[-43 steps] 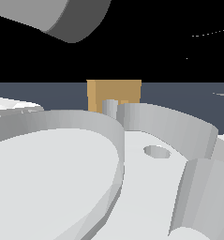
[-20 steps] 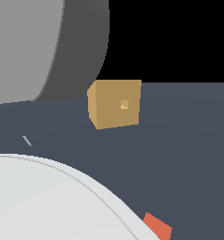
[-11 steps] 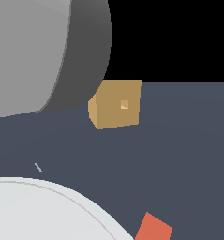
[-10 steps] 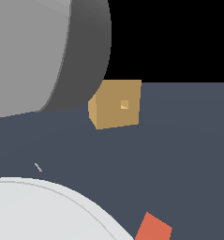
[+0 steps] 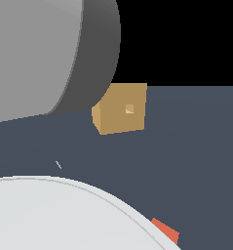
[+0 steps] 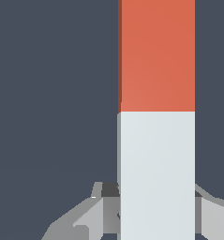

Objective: Insert the peg into the horizontal hole in a box.

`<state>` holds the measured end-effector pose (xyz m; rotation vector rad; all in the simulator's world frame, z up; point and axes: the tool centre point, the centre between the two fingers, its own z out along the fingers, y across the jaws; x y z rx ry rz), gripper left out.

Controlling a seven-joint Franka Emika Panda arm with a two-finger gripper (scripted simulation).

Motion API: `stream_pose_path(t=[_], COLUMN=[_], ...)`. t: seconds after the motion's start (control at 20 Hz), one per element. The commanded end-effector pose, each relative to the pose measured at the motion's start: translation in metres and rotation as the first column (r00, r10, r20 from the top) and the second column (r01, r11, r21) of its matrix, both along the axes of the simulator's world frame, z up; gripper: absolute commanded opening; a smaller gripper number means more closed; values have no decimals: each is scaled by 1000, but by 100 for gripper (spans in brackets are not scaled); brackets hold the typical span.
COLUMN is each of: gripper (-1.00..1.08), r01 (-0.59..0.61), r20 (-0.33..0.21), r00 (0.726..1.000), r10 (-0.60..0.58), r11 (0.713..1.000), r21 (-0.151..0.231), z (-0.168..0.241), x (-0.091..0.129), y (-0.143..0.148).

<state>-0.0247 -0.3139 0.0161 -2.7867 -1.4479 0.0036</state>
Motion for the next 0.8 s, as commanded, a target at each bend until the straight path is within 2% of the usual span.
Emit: stream_pose_path(t=[0.0,0.2,0.4,0.55,0.75], gripper=[-100,-100,-100,-100,-100], r01=[-25,-94,-204,-313,-451], r20=[2,2,2,2,2], r00=[1000,996,979,950,893], r10=[25,94,204,313,451], r11=[1000,996,979,950,893], r21=[0,-1,-2,-2,-2], z=[3,9,19,29,42], x=[9,30,60,87,115], y=[8,29,66,108,166])
